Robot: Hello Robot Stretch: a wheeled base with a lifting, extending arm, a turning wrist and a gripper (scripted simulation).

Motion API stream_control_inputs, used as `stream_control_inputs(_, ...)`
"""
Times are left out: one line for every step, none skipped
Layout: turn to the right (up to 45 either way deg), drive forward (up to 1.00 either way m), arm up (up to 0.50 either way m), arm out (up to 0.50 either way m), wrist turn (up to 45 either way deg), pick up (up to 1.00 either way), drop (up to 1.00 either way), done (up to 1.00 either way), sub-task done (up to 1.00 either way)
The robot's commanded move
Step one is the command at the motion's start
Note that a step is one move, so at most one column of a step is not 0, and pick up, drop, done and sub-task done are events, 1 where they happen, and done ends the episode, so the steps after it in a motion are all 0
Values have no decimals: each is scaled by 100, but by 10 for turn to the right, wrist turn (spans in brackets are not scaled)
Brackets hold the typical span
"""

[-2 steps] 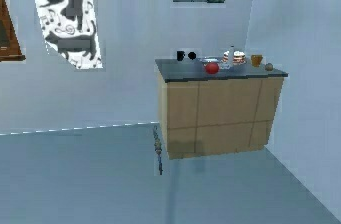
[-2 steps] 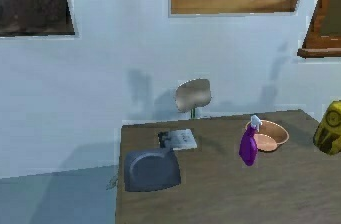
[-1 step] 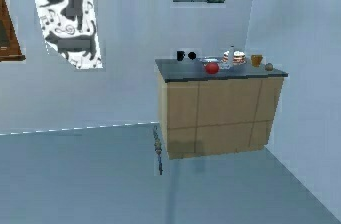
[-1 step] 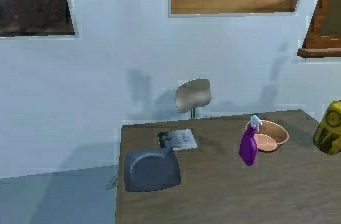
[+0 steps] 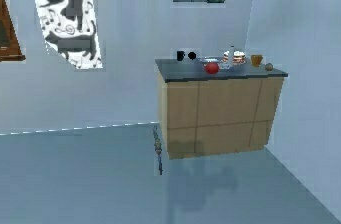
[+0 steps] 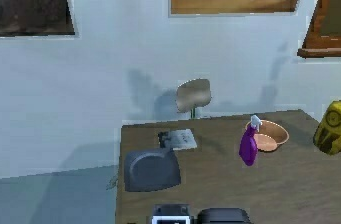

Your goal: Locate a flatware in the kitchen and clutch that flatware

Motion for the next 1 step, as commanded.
stream_control_inputs(0, 0, 0, 26, 0, 0, 0, 0, 0)
